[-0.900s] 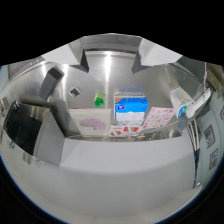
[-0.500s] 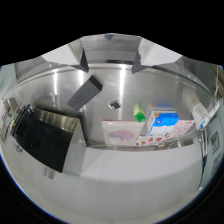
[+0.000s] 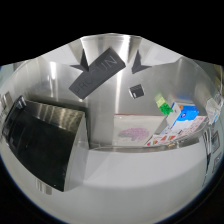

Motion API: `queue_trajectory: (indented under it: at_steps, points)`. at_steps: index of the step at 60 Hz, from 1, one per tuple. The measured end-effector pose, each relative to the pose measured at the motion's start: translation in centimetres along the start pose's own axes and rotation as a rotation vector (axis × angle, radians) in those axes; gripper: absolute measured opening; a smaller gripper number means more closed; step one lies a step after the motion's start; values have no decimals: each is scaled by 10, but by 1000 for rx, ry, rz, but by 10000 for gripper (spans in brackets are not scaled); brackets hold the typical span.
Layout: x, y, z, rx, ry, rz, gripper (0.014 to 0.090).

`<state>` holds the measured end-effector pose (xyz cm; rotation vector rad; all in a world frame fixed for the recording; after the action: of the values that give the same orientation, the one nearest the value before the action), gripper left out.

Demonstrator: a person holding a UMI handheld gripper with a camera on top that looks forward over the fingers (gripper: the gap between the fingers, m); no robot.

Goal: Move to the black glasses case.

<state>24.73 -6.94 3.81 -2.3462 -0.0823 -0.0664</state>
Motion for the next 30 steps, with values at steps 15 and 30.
queue_trajectory:
  at_steps: [15,30]
  points:
    - [-9,-2,26,-21,-27,-1,842]
    - [-8,-4,22,-18,-13,0,844]
